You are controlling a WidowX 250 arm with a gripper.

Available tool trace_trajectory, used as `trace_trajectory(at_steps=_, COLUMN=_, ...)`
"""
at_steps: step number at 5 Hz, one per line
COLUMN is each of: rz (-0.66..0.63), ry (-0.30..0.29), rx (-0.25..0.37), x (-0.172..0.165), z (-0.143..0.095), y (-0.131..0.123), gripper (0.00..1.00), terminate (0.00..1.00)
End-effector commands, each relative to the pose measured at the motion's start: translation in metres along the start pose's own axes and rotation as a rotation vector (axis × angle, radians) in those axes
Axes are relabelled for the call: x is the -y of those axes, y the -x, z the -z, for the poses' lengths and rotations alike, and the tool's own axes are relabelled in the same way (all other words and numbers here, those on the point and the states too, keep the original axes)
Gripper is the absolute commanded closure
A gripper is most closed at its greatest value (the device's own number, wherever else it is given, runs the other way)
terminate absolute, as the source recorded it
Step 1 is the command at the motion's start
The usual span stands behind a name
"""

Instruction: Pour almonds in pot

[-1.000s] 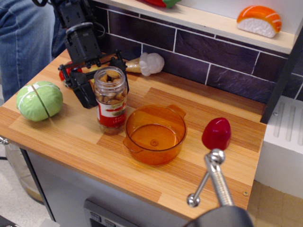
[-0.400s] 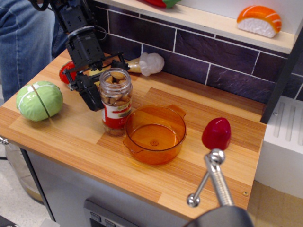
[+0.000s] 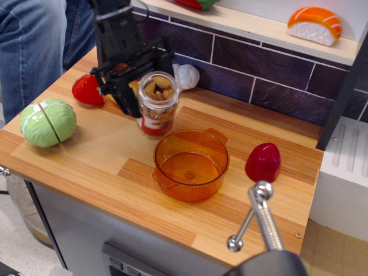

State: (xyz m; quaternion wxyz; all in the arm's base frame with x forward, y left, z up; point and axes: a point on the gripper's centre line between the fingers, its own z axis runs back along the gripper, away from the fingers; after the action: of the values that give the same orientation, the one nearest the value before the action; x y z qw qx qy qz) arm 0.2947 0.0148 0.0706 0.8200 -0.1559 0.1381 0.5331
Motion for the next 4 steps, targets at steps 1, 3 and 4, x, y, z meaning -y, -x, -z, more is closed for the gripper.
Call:
trace_trajectory(at_steps=1, rz=0.211, ry=0.203, rx=0.288, x=0.015, z=-0.015, y=0.017, gripper=1.0, terminate=0.0)
trace_trajectory(at_steps=3, rz=0.335, ry=0.342, rx=0.497, x=0.033, z=-0.011, y=0.015, gripper=1.0, terminate=0.0)
trace_trajectory(at_steps=4, rz=0.404, ry=0.372, rx=0.543, x=0.042, z=-0.01, y=0.016, gripper=1.0, terminate=0.0)
